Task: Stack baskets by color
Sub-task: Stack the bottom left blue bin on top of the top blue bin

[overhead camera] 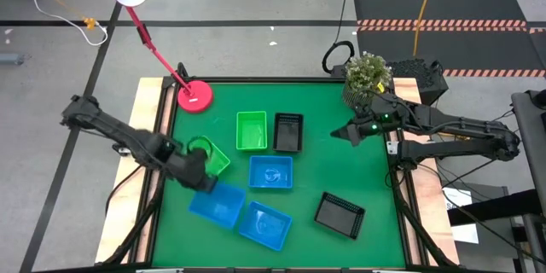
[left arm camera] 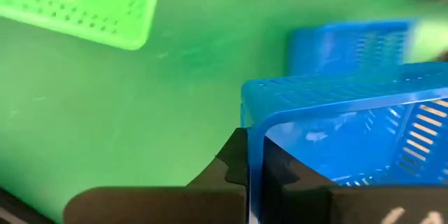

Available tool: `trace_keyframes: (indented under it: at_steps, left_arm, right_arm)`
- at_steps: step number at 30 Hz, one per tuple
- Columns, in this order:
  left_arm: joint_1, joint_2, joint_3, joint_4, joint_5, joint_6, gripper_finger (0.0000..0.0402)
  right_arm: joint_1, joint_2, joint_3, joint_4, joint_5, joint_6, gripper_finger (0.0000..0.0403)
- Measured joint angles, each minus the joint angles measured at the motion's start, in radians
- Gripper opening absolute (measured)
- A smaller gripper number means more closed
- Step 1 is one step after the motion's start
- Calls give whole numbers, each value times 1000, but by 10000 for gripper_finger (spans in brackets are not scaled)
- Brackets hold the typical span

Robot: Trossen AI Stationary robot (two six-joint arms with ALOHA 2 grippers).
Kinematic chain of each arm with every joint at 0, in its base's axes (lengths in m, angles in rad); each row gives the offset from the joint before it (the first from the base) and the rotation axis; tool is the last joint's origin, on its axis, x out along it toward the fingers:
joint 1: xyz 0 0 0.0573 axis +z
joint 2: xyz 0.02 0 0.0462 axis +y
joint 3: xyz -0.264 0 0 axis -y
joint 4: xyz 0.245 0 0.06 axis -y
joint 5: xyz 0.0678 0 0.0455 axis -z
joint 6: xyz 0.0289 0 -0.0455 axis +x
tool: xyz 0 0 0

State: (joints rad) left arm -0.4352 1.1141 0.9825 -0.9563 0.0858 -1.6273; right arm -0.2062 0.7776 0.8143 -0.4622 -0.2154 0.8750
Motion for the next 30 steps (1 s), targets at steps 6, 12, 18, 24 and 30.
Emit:
trace_keyframes:
  at_steps: [6, 12, 18, 24, 30]
  left_arm:
    - [118, 9, 249, -319, -28, 3, 1]
    - [241, 101, 477, -521, -44, -7, 1]
    - [317, 208, 623, -553, -42, 2, 0]
    - [360, 338, 748, -551, -7, 43, 0]
    - [387, 441, 807, -499, 3, 89, 0]
  right_arm:
    - [-6, -1, 0, -2, 25, -90, 0]
    - [-8, -6, 0, -44, -55, -150, 0]
    - [-8, -22, 0, -131, -109, -237, 0]
    - [-8, -61, 0, -220, -130, -317, 0]
    - [-8, -125, 0, -258, -131, -346, 0]
